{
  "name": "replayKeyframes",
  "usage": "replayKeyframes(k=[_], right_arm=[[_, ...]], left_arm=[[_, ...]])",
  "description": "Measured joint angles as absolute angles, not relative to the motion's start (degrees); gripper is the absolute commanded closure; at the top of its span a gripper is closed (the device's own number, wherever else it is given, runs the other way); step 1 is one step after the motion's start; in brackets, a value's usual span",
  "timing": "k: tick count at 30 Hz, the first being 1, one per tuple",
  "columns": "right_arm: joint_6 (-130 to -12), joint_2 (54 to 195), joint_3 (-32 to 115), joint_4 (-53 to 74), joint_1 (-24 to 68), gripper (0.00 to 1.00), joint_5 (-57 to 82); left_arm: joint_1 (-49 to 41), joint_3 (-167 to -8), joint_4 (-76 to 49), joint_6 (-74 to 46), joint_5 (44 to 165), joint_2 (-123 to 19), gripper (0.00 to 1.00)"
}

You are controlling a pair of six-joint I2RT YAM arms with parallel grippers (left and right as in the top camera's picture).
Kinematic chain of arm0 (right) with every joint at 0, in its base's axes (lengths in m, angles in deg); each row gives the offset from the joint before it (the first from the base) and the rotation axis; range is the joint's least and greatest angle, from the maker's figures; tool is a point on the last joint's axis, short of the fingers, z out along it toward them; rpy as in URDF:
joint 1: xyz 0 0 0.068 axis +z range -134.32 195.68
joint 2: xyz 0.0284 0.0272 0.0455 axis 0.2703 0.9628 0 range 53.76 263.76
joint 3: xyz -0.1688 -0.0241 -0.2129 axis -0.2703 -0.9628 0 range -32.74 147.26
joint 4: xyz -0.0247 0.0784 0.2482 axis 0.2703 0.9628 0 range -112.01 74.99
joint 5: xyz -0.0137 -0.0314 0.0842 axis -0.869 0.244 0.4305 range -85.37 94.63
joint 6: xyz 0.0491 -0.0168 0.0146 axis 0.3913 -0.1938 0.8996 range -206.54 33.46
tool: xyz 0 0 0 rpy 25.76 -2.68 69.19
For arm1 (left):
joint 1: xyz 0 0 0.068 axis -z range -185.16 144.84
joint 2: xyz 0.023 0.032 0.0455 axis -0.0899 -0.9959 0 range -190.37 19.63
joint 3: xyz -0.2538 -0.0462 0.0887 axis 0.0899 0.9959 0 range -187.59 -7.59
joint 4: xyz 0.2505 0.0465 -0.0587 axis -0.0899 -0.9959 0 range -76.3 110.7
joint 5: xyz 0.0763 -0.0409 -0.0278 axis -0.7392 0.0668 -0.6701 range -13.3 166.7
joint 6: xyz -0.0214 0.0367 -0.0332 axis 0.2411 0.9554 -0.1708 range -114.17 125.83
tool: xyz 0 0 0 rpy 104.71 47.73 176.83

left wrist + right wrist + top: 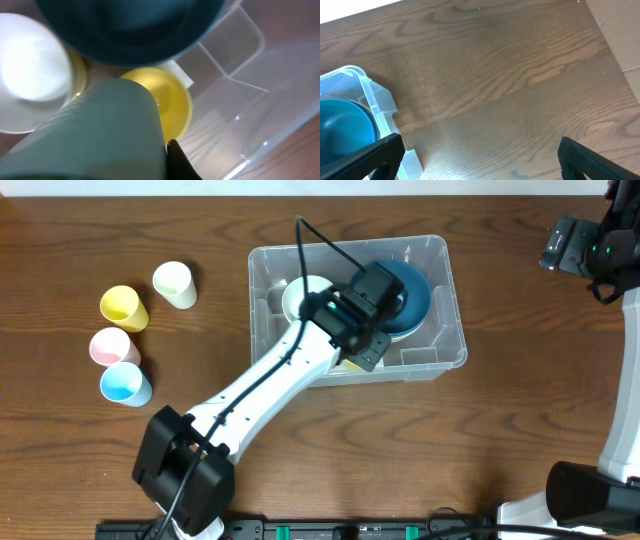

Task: Pack container
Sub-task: 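Carry the green cup over the bin, then set the green cup into the yellow cup and release, then move the left gripper to the white cup and grasp it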

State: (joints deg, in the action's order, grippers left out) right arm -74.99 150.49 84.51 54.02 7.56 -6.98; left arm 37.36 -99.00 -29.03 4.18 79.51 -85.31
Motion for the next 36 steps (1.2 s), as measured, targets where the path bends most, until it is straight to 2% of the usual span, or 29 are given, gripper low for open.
replayKeyframes(k=[6, 7, 11, 13, 21, 26, 32, 36], right_arm=[[-75.0, 150.5, 84.5, 54.0, 7.6, 0.01, -7.0], [-75.0, 150.5, 84.5, 54.0, 7.6, 0.01, -7.0], [-75.0, 150.5, 84.5, 54.0, 7.6, 0.01, -7.0], [-75.0, 150.5, 84.5, 54.0, 7.6, 0.01, -7.0], [-75.0, 150.5, 84.5, 54.0, 7.6, 0.01, -7.0], [-75.0, 150.5, 84.5, 54.0, 7.6, 0.01, -7.0], [-75.0, 150.5, 84.5, 54.0, 7.6, 0.01, -7.0], [-75.0, 150.5, 84.5, 54.0, 7.6, 0.01, -7.0]], left_arm=[[39.4, -99.0, -28.5, 4.2, 79.5, -85.4, 0.94], [39.4, -99.0, -28.5, 4.2, 79.5, -85.4, 0.91], [39.4, -99.0, -28.5, 4.5, 79.5, -85.4, 0.46], [39.4, -99.0, -28.4, 4.3, 79.4, -85.4, 0.40], [38.9, -99.0, -28.3, 4.2, 79.3, -85.4, 0.39], [34.8, -101.3, -30.1, 4.2, 79.2, -84.3, 0.39], [23.0, -106.7, -30.5, 4.2, 78.3, -76.7, 0.39], [10.2, -108.8, -30.4, 4.2, 77.8, -73.3, 0.40]])
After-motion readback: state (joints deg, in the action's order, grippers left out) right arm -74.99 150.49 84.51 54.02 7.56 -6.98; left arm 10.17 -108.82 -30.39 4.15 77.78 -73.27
